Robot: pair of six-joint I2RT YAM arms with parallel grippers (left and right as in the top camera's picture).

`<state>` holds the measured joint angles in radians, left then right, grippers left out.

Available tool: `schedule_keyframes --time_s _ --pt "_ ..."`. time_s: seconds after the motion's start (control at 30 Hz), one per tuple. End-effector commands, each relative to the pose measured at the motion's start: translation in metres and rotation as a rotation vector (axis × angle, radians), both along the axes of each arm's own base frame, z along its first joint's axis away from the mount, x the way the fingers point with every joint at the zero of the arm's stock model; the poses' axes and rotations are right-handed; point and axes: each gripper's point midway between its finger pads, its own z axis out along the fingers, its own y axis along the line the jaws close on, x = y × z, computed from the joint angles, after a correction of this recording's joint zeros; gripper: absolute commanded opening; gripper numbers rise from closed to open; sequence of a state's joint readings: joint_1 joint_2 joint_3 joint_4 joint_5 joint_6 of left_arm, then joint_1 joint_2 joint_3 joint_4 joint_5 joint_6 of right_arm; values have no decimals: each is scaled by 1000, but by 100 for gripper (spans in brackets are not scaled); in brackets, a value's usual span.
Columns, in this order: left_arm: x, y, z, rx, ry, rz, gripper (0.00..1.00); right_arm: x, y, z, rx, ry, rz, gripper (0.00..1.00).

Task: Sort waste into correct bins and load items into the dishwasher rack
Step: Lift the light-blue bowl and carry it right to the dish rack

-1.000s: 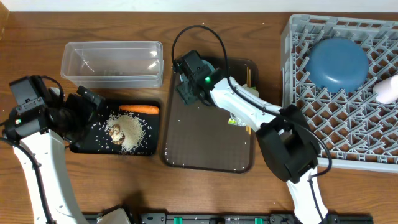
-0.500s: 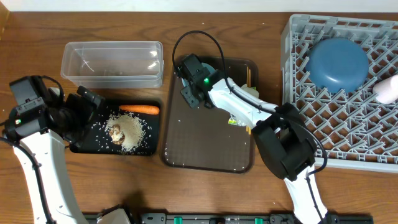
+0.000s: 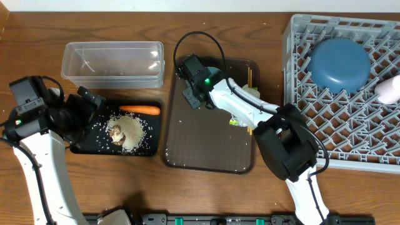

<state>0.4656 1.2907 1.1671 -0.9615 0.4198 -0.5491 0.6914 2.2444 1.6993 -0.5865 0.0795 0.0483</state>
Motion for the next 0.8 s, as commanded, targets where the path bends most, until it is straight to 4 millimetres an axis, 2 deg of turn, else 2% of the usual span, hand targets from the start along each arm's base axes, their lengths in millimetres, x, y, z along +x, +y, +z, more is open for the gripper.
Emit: schedule_keyframes --time_s 0.0,0.17,0.3,0.4,0.5,0.63,0.77 --pt "1 1 3 5 -11 -9 98 -1 6 23 35 -26 0 1" --pt "1 1 3 5 -11 -8 98 4 2 53 95 -51 -61 1" --pt "1 1 3 5 -11 -9 98 7 2 93 213 -58 -63 1" --pt "1 1 3 5 -11 -9 98 12 -7 124 291 -68 -94 1" --pt "1 1 3 5 -11 -9 98 14 -23 147 346 -59 -133 1" --pt "1 1 3 5 -11 -9 98 15 -61 168 379 -25 -262 1" --pt "1 1 3 5 -11 -8 98 5 -92 195 466 42 -291 1"
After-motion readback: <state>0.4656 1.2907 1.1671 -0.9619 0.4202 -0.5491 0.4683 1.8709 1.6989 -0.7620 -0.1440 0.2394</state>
